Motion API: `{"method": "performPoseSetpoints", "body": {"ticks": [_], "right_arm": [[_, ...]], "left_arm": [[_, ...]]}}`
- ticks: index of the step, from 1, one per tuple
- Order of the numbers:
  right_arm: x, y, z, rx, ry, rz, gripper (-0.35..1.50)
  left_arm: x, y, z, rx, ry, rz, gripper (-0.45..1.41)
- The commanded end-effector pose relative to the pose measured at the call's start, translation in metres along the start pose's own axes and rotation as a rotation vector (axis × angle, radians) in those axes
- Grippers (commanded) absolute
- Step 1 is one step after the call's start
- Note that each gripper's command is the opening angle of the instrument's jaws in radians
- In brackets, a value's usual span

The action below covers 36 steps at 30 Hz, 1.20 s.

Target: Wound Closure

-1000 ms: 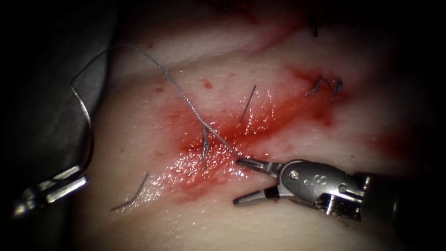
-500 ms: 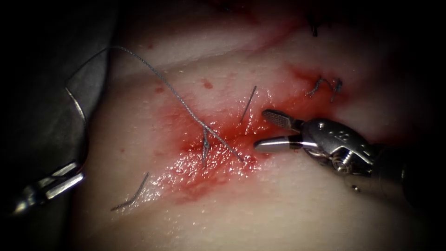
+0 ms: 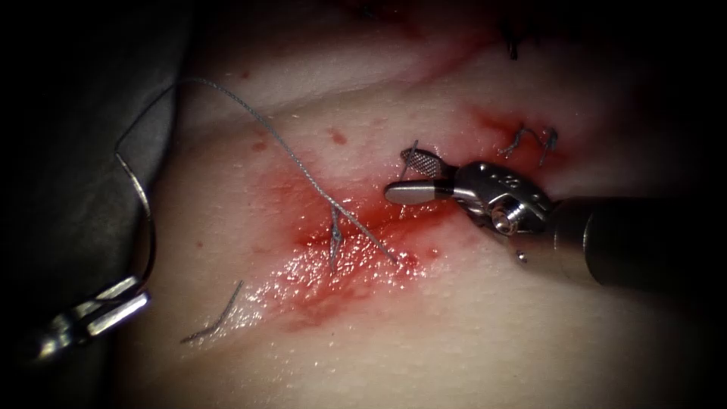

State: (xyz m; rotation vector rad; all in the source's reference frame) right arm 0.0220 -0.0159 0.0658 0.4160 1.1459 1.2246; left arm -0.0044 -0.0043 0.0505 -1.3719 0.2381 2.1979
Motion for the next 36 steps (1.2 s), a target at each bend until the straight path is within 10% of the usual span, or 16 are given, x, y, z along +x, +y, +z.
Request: {"method": "performPoseSetpoints", "body": {"ticks": [1,12,36], "right_arm": [[-0.0002,-0.0002,0.0010,-0.011,0.008,0.007,-0.27],[0.0006,-0.0018,0.0000,-0.008,0.067,-0.239,-0.35],[0.0028,-0.0041,-0.0015,0.007,0.115,-0.252,-0.35]], "left_arm": [[-0.0005,0.0006,0.0007,-0.004,0.000,-0.006,-0.28],[-0.0005,0.0014,0.0013,-0.021,-0.001,-0.002,-0.30],[-0.0018,0.0027,0.0026,-0.048,-0.016,-0.010,-0.32]]}}
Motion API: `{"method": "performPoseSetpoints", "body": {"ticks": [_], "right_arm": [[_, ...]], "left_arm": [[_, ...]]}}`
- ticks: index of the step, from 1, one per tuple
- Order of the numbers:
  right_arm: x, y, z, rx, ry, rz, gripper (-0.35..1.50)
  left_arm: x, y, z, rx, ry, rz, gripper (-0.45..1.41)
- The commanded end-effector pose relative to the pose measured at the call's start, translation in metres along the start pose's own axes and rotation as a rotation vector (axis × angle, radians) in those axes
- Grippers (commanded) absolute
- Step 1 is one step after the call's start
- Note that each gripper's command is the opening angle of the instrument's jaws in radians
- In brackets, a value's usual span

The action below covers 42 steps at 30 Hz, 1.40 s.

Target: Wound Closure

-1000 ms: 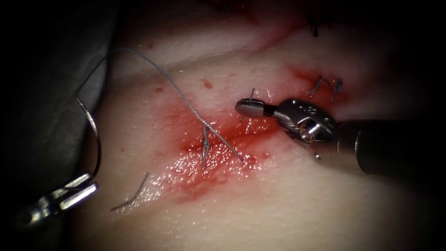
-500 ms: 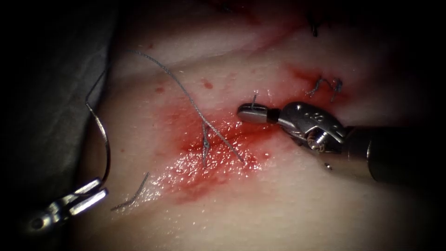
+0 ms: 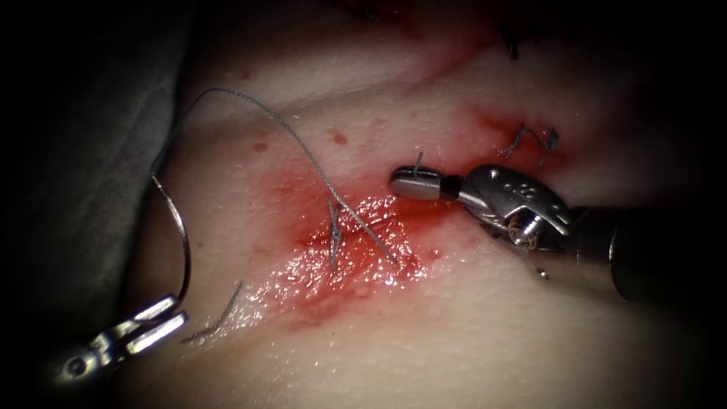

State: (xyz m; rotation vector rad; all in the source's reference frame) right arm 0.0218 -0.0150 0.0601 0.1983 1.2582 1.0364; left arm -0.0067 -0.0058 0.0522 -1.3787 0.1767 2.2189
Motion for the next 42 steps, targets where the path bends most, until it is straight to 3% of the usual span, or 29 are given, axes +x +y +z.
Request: {"method": "performPoseSetpoints", "body": {"ticks": [1,17,29,30,32,34,37,42], "right_arm": [[-0.0006,-0.0003,0.0007,0.003,0.000,0.000,-0.35],[0.0018,-0.0010,-0.0001,0.002,0.035,-0.013,-0.35],[0.0017,-0.0010,0.0000,0.014,0.038,-0.032,-0.35],[0.0018,-0.0010,0.0001,0.017,0.040,-0.031,-0.06],[0.0018,-0.0008,0.0000,0.024,0.057,-0.029,0.88],[0.0019,-0.0006,-0.0004,0.030,0.067,-0.027,1.23],[0.0021,-0.0003,-0.0013,0.041,0.063,-0.026,1.35],[0.0026,0.0005,-0.0030,0.044,0.066,-0.021,1.33]], "left_arm": [[-0.0005,0.0005,0.0007,-0.004,0.001,-0.001,-0.32],[-0.0009,0.0017,0.0013,-0.023,0.001,-0.005,-0.32],[-0.0011,0.0023,0.0018,-0.035,0.006,-0.002,-0.35],[-0.0013,0.0024,0.0019,-0.036,0.008,-0.007,-0.35],[-0.0016,0.0025,0.0021,-0.042,0.004,-0.009,-0.33],[-0.0022,0.0026,0.0023,-0.045,-0.004,-0.016,-0.30],[-0.0034,0.0029,0.0026,-0.075,-0.032,-0.052,-0.05],[-0.0060,0.0034,0.0034,-0.143,-0.113,-0.116,0.49]]}}
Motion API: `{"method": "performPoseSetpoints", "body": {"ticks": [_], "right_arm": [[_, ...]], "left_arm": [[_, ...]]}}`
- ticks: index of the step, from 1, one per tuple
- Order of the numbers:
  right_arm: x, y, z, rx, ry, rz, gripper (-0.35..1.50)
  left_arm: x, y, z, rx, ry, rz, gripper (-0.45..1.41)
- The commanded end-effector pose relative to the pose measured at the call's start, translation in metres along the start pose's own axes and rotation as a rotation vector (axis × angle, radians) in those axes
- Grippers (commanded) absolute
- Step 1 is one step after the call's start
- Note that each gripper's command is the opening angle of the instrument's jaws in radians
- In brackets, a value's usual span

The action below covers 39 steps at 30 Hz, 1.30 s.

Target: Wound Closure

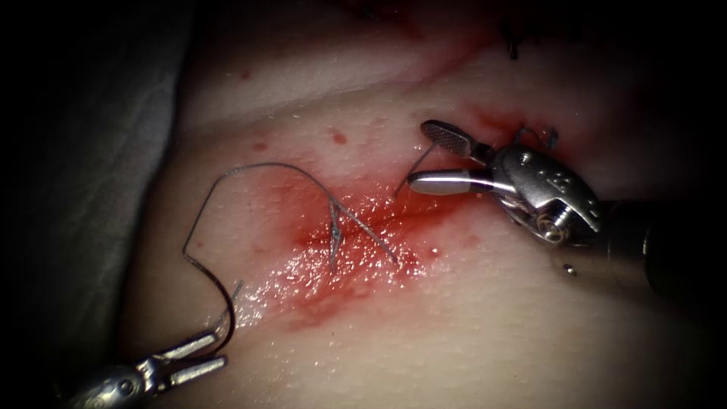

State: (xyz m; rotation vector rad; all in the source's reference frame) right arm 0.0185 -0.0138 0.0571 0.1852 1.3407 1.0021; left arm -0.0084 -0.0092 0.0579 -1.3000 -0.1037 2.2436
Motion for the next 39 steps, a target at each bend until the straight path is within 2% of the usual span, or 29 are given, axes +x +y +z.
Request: {"method": "performPoseSetpoints", "body": {"ticks": [1,2,3,5,6,13,16,18,22,26,29,33,39], "right_arm": [[-0.0004,0.0002,0.0000,-0.002,0.003,0.004,1.33],[-0.0004,0.0003,-0.0002,-0.004,0.003,0.004,1.33],[-0.0004,0.0004,-0.0003,-0.005,0.003,0.004,1.33],[-0.0004,0.0006,-0.0005,-0.016,0.004,0.003,1.33],[-0.0004,0.0006,-0.0005,-0.024,0.005,0.002,1.33],[-0.0008,0.0007,-0.0004,-0.021,0.007,-0.002,1.31],[-0.0007,0.0007,-0.0004,-0.021,0.007,-0.002,1.31],[-0.0006,0.0007,-0.0005,-0.020,0.006,0.000,1.31],[-0.0001,0.0005,-0.0013,-0.044,0.005,-0.006,1.38],[0.0010,0.0002,-0.0030,-0.088,0.001,-0.019,1.45],[0.0017,0.0000,-0.0046,-0.110,-0.004,-0.013,1.46],[0.0018,-0.0010,-0.0068,-0.137,-0.059,-0.019,1.43],[0.0010,-0.0029,-0.0076,-0.135,-0.092,-0.037,1.40]], "left_arm": [[-0.0010,0.0004,0.0010,-0.006,-0.011,-0.027,0.76],[-0.0014,0.0004,0.0011,-0.010,-0.017,-0.041,0.99],[-0.0016,0.0003,0.0012,-0.013,-0.018,-0.044,1.13],[-0.0018,0.0001,0.0010,-0.024,-0.014,-0.052,1.35],[-0.0019,0.0000,0.0007,-0.027,-0.013,-0.062,1.40],[-0.0018,-0.0014,-0.0034,-0.069,-0.013,-0.132,1.40],[-0.0014,-0.0031,-0.0049,-0.044,-0.028,-0.183,1.40],[-0.0006,-0.0045,-0.0050,-0.002,-0.031,-0.204,1.28],[0.0003,-0.0065,-0.0034,0.017,0.029,-0.230,1.25],[0.0005,-0.0088,-0.0005,0.023,0.036,-0.279,1.23],[0.0000,-0.0104,0.0012,0.031,0.040,-0.313,1.21],[-0.0010,-0.0125,0.0031,0.027,0.051,-0.377,1.21],[-0.0029,-0.0142,0.0051,-0.002,0.070,-0.469,1.16]]}}
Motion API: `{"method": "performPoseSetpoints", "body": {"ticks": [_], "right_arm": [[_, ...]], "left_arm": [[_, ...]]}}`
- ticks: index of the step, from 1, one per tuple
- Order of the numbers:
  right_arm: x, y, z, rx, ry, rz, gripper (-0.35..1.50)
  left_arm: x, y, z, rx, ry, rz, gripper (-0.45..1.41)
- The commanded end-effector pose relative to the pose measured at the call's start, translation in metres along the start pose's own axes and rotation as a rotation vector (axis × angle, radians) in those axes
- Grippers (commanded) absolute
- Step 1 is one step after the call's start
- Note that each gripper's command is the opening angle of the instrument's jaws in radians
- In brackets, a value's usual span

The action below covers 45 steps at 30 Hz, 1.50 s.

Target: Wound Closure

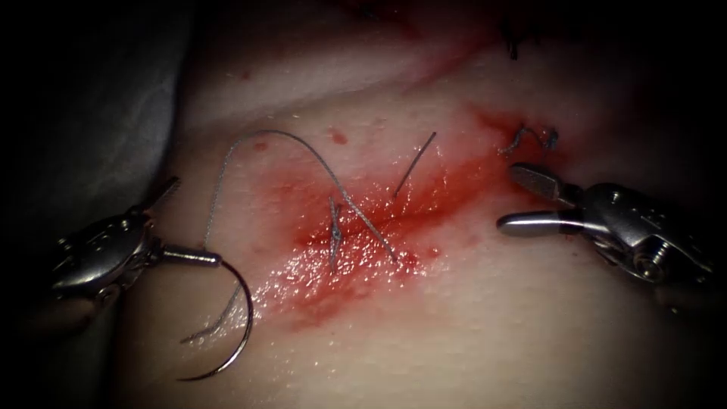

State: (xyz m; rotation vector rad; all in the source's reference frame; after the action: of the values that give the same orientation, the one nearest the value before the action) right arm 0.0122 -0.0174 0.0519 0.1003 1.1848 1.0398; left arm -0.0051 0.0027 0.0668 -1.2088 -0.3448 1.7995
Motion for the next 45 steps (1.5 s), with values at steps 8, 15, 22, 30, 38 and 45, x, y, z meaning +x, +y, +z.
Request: {"method": "performPoseSetpoints", "body": {"ticks": [8,15,22,30,38,45], "right_arm": [[-0.0010,-0.0030,0.0019,0.016,-0.027,-0.039,1.40],[-0.0015,-0.0038,0.0024,0.021,-0.038,-0.044,1.38],[-0.0019,-0.0040,0.0025,0.020,-0.044,-0.054,1.36],[-0.0021,-0.0045,0.0025,0.028,-0.052,-0.056,1.30],[-0.0017,-0.0053,0.0019,0.103,-0.050,-0.051,1.21],[-0.0009,-0.0073,0.0022,0.226,0.018,-0.296,0.31]], "left_arm": [[-0.0029,-0.0022,0.0021,-0.098,-0.025,-0.174,1.15],[-0.0033,-0.0031,0.0018,-0.189,-0.062,-0.313,0.96],[-0.0032,-0.0034,0.0019,-0.270,-0.085,-0.379,0.76],[-0.0036,-0.0044,0.0026,-0.311,-0.102,-0.388,0.04],[-0.0036,-0.0043,0.0021,-0.245,-0.066,-0.320,-0.45],[-0.0019,-0.0014,0.0007,-0.205,-0.003,-0.076,-0.45]]}}
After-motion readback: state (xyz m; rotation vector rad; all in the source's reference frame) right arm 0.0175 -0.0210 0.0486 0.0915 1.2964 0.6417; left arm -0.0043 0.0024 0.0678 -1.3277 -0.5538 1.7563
